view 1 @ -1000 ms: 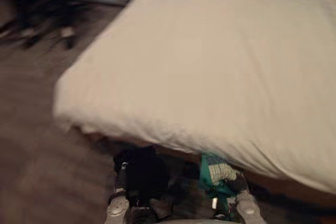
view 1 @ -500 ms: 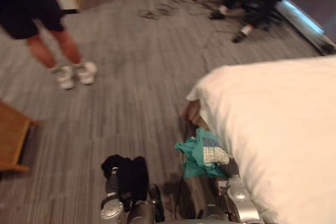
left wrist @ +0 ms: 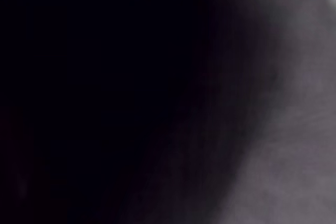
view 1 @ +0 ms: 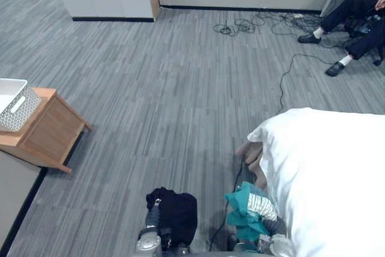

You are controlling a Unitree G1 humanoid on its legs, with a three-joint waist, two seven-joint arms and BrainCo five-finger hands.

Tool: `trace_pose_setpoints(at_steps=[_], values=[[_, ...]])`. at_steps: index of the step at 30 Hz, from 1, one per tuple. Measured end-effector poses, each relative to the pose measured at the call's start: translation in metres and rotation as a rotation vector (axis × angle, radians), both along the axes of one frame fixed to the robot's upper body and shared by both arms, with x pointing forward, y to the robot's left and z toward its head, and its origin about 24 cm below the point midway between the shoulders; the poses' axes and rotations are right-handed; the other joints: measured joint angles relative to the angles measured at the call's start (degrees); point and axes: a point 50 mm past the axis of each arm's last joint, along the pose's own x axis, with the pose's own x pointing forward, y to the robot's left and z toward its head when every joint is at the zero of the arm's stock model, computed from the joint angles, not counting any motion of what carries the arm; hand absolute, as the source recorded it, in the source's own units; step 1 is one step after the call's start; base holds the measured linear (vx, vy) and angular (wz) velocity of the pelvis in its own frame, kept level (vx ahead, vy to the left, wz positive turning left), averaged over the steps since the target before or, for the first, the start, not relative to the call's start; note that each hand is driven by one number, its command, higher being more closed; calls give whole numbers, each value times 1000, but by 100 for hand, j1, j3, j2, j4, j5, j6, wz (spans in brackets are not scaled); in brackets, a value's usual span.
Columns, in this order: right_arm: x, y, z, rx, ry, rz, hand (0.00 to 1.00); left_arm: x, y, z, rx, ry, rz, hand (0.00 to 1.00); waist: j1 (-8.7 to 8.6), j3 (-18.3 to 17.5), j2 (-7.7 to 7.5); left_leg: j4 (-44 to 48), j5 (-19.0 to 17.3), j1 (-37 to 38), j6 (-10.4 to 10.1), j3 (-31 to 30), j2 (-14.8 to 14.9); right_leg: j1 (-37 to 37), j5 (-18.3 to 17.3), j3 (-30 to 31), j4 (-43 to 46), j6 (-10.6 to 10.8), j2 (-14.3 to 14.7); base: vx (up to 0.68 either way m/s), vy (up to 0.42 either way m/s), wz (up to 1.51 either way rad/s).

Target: Tidy the bed and pick cloth on bed and put in laundry

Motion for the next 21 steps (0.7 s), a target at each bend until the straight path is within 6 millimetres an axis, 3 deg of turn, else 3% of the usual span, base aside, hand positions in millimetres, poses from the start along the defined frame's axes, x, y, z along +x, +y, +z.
trace_pose_setpoints(at_steps=[7,9,10,13,14,17,19,20,21], values=[[-8,-18,-14,56,80,-47,100,-11,21,-15,20,115,41,100,-6,-97,40,101,-140,212,-137,-96,80,367,-69,-146,-164,-70,77,34,-41,7],[-7,-19,-13,60,76,-51,100,-4,24,-12,26,94,37,100,-10,-47,-24,1110,-589,-277,-302,-187,226,318,-271,-278,-55,-136,32,27,-37,34],[-4,-21,-12,58,66,-52,100,0,26,-11,21,81,61,100,45,14,20,2182,-960,-775,-550,-86,500,325,-326,-286,-39,-203,128,6,-68,12],[8,-28,-5,42,18,-59,100,7,31,-6,22,42,112,100,153,267,28,4208,-929,-1711,-858,295,1103,492,-380,-188,-67,-342,191,28,-54,-11],[12,-29,-3,40,1,-58,100,7,33,-4,25,31,113,100,155,290,81,4256,-1126,-1837,-653,488,1169,521,-416,-163,-60,-374,133,102,-9,-16],[24,-42,6,-1,-40,-45,100,9,29,-3,16,15,111,100,144,307,116,3189,-1197,-1927,-559,939,1001,462,-529,-56,-90,-199,-177,184,71,-22],[32,-47,13,-21,-80,-41,100,10,25,-2,7,3,105,100,163,295,166,1536,-818,-1973,-567,1105,832,463,-669,-56,-157,14,-370,378,206,-5],[33,-47,14,-23,-84,-38,100,10,26,-2,8,2,106,100,166,293,186,1438,-739,-1974,-509,1101,852,468,-729,-59,-157,71,-365,409,243,1],[35,-45,14,-19,-87,-36,100,8,29,-2,16,4,109,100,195,317,84,1640,-398,-1968,-228,1108,736,589,-916,-83,-140,154,-553,363,197,4]])
